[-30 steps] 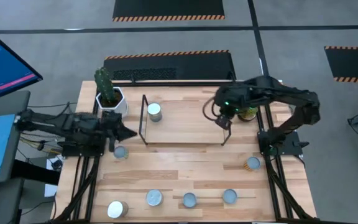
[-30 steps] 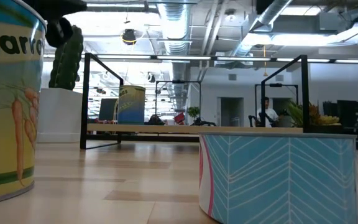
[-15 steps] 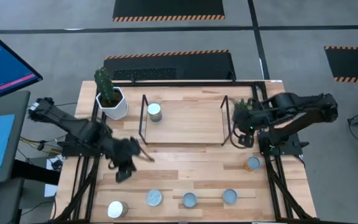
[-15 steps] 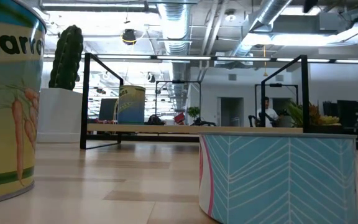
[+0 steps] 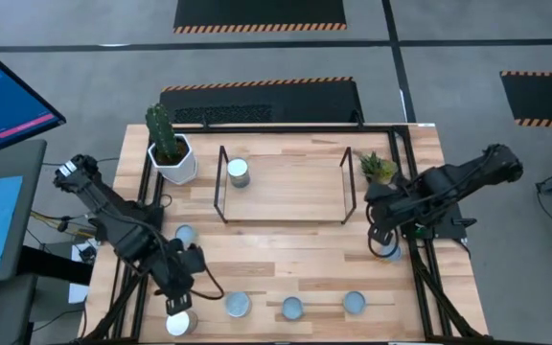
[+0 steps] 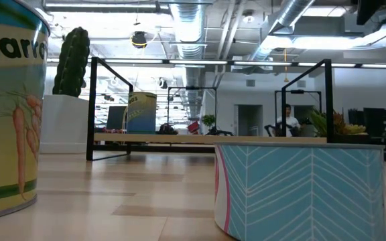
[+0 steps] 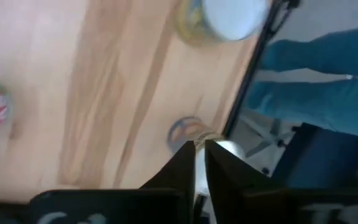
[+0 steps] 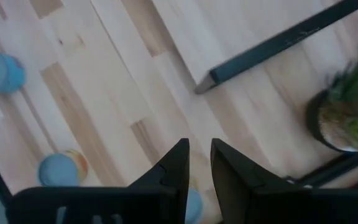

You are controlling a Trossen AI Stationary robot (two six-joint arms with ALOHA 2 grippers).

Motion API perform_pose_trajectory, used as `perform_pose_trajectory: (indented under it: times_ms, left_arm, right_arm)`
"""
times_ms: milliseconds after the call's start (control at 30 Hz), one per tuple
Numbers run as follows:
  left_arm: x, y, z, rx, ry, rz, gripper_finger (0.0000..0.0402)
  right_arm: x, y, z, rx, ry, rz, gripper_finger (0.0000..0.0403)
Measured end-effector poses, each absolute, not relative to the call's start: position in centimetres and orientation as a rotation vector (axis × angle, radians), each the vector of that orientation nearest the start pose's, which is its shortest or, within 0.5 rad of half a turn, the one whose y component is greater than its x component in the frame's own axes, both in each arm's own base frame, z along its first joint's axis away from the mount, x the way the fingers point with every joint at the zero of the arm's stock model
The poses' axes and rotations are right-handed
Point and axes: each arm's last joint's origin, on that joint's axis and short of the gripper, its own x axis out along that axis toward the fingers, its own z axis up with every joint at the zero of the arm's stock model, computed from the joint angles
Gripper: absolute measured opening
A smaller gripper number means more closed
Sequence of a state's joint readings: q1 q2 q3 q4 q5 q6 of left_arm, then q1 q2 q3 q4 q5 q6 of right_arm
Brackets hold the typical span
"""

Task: Pick and place cans onto a shelf
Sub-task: Put the canned peaches on the shelf

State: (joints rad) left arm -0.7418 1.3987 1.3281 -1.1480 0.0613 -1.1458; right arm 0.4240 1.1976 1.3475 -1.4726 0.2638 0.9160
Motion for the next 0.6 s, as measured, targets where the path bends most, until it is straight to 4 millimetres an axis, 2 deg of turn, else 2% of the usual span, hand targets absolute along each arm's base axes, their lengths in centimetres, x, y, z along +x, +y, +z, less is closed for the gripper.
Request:
perform_pose_trajectory:
  times_ms: [367, 600]
  left_arm:
    - [17.4, -19.4, 30.7, -0.483, 1.382, 0.075, 0.0137]
    - [18.0, -21.7, 28.0, -0.337, 1.454, 0.052, 0.0152]
  right_arm:
    - [18.4, 7.5, 33.6, 0.402, 1.068, -0.388, 0.0090]
    - [18.7, 7.6, 33.4, 0.407, 1.050, -0.385, 0.0090]
